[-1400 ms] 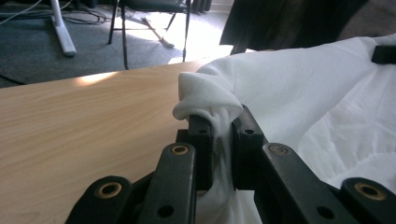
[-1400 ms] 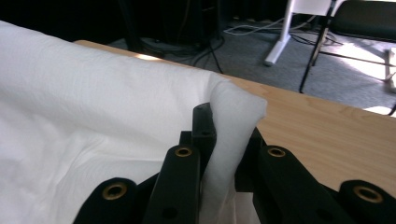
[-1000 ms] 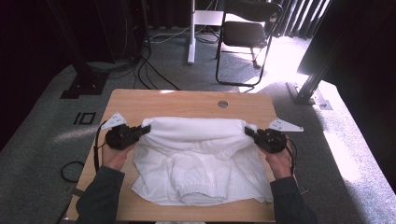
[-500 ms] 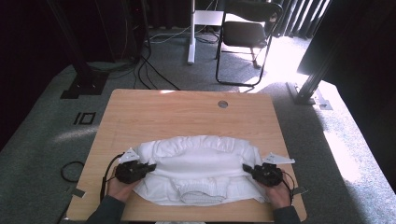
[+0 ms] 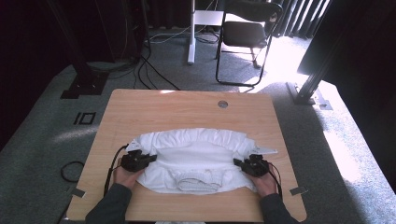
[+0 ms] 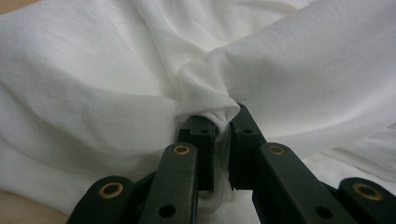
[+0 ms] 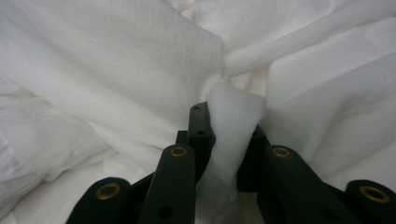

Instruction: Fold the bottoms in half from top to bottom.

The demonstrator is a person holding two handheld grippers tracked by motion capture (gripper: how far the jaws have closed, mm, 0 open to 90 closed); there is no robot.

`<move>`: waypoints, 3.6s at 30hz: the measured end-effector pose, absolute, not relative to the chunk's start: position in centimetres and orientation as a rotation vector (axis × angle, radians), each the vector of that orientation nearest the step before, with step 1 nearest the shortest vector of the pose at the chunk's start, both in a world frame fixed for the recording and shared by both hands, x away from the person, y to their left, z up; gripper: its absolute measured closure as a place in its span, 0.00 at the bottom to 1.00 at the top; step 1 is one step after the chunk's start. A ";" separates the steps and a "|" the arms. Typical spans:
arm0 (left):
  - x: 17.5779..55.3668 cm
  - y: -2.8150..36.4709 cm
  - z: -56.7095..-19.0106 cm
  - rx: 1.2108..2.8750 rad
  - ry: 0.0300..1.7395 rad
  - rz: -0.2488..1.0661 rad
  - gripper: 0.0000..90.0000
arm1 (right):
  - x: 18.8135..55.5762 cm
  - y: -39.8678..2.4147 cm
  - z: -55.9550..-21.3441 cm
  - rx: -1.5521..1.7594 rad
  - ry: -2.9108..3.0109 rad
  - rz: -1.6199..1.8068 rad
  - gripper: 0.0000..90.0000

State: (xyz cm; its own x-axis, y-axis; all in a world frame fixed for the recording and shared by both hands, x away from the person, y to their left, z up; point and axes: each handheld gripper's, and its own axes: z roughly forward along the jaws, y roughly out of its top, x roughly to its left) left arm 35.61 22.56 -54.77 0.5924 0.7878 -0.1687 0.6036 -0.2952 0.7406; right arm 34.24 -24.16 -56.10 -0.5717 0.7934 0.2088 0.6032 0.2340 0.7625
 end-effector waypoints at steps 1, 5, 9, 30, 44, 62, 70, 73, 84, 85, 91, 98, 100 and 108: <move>36.1 22.4 -54.7 2.015 1.116 0.306 0.93 | 34.8 -24.0 -56.1 1.323 2.280 1.243 0.89; 37.9 22.2 -54.6 2.026 1.136 0.348 0.93 | 37.0 -23.3 -55.9 1.350 2.267 1.225 0.89; 40.6 22.2 -54.9 1.966 1.193 0.356 0.93 | 39.0 -22.6 -56.1 1.394 2.217 1.235 0.89; 43.6 22.9 -43.6 1.724 1.143 0.449 0.96 | 41.8 -23.7 -46.4 1.263 2.022 1.303 0.93; 39.5 23.2 -40.1 1.647 0.966 0.453 0.96 | 38.4 -25.5 -41.4 1.089 1.914 1.395 0.93; 33.9 24.6 -46.7 1.689 1.046 0.296 0.60 | 31.5 -27.0 -48.0 1.176 1.978 1.438 0.45; 36.4 19.8 -43.2 1.744 1.011 0.301 0.64 | 33.9 -23.1 -44.5 1.158 1.969 1.362 0.52; 36.8 17.1 -43.2 1.780 0.976 0.278 0.65 | 35.5 -21.0 -44.8 1.198 1.987 1.354 0.52; 36.8 13.8 -50.3 1.934 1.030 0.221 0.66 | 36.5 -17.6 -50.5 1.267 2.107 1.265 0.52; 36.8 14.0 -50.8 1.943 1.036 0.219 0.67 | 36.3 -17.6 -51.2 1.274 2.119 1.257 0.51; 36.3 14.4 -53.2 1.968 1.036 0.231 0.67 | 35.6 -17.9 -54.1 1.301 2.149 1.208 0.49; 35.5 16.5 -53.6 1.906 1.045 0.294 0.64 | 35.1 -19.3 -55.0 1.310 2.132 1.148 0.46; 35.4 17.6 -53.6 1.901 1.081 0.338 0.63 | 35.1 -19.9 -55.2 1.319 2.123 1.133 0.46; 35.5 21.9 -52.7 1.775 1.198 0.406 0.54 | 35.4 -20.4 -55.7 1.340 2.125 1.108 0.45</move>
State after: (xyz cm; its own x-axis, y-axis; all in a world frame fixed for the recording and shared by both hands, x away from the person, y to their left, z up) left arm 35.47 21.95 -52.69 0.4704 0.8565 -0.2123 0.5511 -0.0972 0.8288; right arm 35.38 -20.41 -55.67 -0.4648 0.8817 0.0803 0.5707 0.2291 0.7886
